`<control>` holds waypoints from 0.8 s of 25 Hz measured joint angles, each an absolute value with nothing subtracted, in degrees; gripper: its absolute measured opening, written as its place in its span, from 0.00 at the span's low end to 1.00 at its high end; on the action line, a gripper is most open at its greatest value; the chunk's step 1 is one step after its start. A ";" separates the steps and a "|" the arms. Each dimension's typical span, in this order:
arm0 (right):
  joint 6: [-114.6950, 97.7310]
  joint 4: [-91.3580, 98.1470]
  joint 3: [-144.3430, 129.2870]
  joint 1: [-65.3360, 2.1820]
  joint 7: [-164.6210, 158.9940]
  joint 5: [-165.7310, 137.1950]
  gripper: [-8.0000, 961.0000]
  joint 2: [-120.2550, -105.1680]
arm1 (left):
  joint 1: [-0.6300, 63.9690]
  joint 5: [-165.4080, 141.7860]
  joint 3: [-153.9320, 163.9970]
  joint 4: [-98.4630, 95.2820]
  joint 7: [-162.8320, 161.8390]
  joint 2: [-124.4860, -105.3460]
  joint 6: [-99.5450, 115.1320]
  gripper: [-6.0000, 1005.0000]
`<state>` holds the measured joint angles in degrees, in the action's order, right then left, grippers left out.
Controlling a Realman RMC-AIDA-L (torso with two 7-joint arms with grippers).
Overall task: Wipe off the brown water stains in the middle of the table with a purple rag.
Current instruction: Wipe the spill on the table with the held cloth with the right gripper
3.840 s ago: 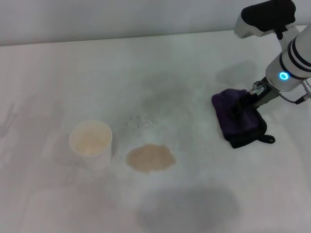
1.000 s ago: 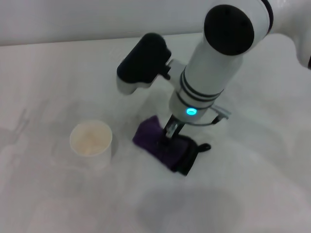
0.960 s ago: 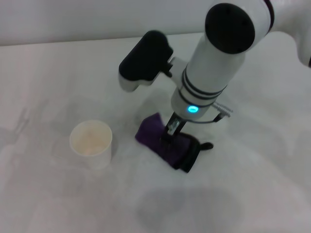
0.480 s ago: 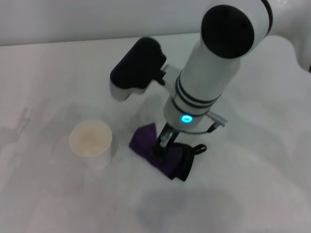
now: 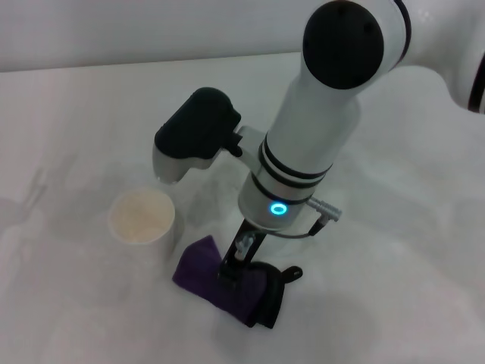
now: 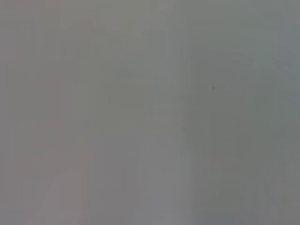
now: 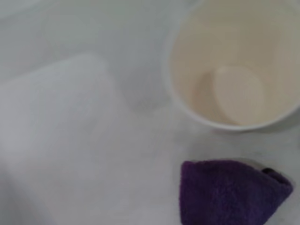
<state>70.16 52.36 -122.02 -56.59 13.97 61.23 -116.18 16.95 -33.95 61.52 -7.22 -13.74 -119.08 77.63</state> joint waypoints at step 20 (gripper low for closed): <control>70.18 49.09 -118.64 -59.01 11.54 55.88 0.13 -116.19 | 16.40 -33.63 61.52 -7.23 -12.75 -119.08 77.68 0.86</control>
